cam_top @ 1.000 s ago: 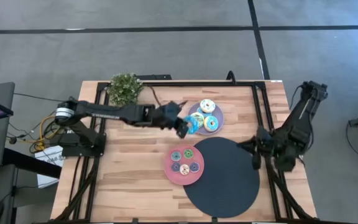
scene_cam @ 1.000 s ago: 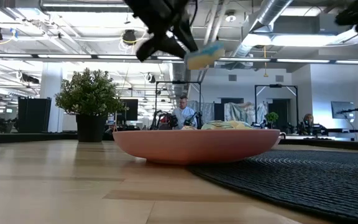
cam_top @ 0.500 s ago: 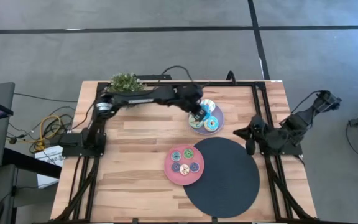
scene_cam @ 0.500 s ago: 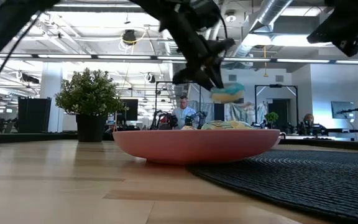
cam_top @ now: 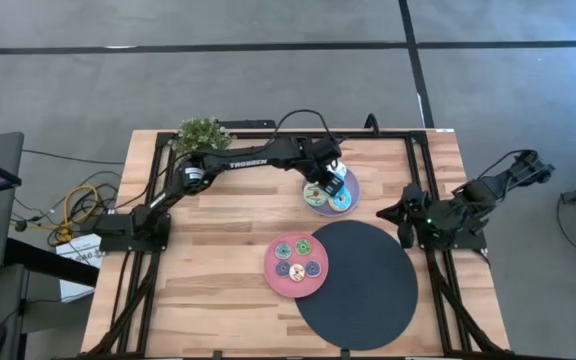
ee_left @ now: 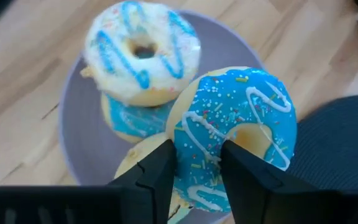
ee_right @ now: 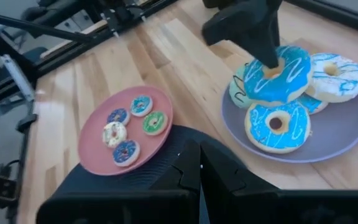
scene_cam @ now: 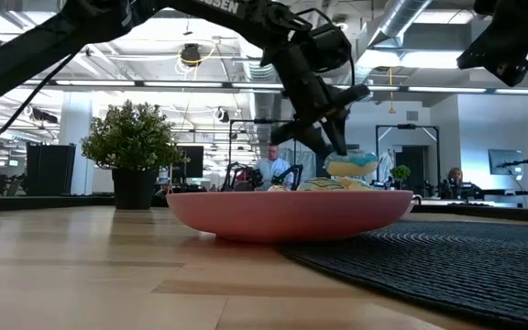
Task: Pick & Place donuts
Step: Put the big blue donut on the purple plate
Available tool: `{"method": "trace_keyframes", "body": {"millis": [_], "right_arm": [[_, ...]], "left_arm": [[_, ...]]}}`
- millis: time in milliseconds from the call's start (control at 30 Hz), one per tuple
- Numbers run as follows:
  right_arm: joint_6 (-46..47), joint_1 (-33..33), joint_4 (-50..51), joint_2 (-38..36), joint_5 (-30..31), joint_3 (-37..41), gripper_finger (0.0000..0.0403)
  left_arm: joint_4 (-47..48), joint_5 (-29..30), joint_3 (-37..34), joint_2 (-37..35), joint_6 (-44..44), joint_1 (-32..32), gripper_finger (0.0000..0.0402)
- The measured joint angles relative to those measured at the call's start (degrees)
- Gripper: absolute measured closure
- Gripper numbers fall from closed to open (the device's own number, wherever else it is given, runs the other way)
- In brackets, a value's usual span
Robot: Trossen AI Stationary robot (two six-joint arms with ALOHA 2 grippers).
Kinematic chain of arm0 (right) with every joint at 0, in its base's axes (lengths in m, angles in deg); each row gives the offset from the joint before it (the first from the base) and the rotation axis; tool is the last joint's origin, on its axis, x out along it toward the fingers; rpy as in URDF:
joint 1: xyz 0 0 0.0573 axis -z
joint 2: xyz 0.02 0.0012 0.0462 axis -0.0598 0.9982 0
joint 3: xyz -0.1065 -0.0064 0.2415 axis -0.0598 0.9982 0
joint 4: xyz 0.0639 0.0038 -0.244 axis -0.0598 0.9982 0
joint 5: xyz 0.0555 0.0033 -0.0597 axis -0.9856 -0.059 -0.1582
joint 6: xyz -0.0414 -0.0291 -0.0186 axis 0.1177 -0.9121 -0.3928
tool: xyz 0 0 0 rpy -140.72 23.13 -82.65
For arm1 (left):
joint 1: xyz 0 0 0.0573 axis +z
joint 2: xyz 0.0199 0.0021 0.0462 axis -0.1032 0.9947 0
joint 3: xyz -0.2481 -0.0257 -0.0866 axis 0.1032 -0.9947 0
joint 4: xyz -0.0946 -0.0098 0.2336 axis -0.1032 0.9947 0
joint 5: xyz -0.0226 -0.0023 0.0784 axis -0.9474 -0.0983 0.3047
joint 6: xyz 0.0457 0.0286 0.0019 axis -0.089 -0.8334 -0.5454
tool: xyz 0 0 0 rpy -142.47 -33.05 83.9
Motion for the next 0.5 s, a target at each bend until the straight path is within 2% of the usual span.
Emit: {"method": "trace_keyframes", "body": {"millis": [167,500], "right_arm": [[-0.01,0.0,0.56,-1.14,-1.5,0.0,0.0403],[-0.44,0.0,0.67,-1.17,-3.28,0.0,0.0403]], "left_arm": [[1.06,5.61,0.11,0.0,1.0,0.09,0.0261],[1.55,4.32,0.74,-0.24,3.3,0.18,0.0197]]}}
